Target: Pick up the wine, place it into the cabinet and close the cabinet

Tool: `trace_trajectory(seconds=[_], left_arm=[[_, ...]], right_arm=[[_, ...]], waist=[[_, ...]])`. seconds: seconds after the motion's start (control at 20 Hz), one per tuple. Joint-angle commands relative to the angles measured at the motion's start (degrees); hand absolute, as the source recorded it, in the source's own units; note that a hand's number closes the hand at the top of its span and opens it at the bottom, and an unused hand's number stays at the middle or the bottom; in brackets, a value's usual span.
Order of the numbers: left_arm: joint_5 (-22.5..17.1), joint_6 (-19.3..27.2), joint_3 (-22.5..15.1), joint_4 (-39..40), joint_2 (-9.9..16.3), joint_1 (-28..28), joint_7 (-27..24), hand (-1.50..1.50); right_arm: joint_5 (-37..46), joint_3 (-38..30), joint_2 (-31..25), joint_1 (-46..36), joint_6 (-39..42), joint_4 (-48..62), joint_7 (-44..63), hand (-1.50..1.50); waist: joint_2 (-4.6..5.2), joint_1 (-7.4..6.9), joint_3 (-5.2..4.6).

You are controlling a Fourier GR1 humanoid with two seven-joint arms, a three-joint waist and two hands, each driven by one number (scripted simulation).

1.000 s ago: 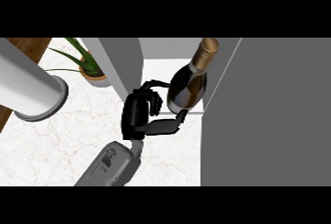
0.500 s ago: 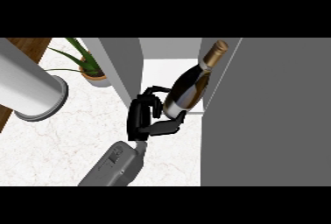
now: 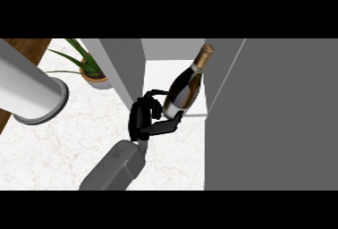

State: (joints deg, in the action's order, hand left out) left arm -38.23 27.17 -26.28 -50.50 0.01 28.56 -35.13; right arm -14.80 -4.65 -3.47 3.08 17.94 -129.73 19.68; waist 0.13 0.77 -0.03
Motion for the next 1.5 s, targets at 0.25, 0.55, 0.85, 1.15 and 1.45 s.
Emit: trace_trajectory(seconds=[0.25,0.55,0.85,1.15,1.45], left_arm=[[-11.2,-7.9,-1.8,12.7,0.0,4.6,-8.1,1.50],[-14.1,-5.3,-2.4,13.4,0.0,10.6,-5.6,1.50],[-19.7,-9.1,-1.3,22.7,0.0,19.2,-5.0,1.50],[-21.7,-10.0,-1.1,25.0,0.0,21.3,-5.8,1.50],[-20.7,-11.3,1.7,32.3,0.0,27.3,-3.8,1.50]], right_arm=[[1.7,2.7,1.3,-1.4,-2.3,-1.6,2.1,-1.50],[-1.9,-0.5,0.3,2.4,1.7,-0.7,-1.6,-1.50],[1.6,0.4,1.3,0.3,1.9,4.7,-4.9,-1.50],[-3.9,-1.9,-1.1,1.6,1.8,-1.3,0.4,-1.50],[-2.1,-1.3,-0.8,-2.1,1.3,3.1,-0.9,-1.50]], waist=[[0.07,0.30,-0.01],[0.03,0.29,0.01],[0.38,1.24,-0.01],[0.22,1.17,-0.01],[0.43,1.25,0.00]])
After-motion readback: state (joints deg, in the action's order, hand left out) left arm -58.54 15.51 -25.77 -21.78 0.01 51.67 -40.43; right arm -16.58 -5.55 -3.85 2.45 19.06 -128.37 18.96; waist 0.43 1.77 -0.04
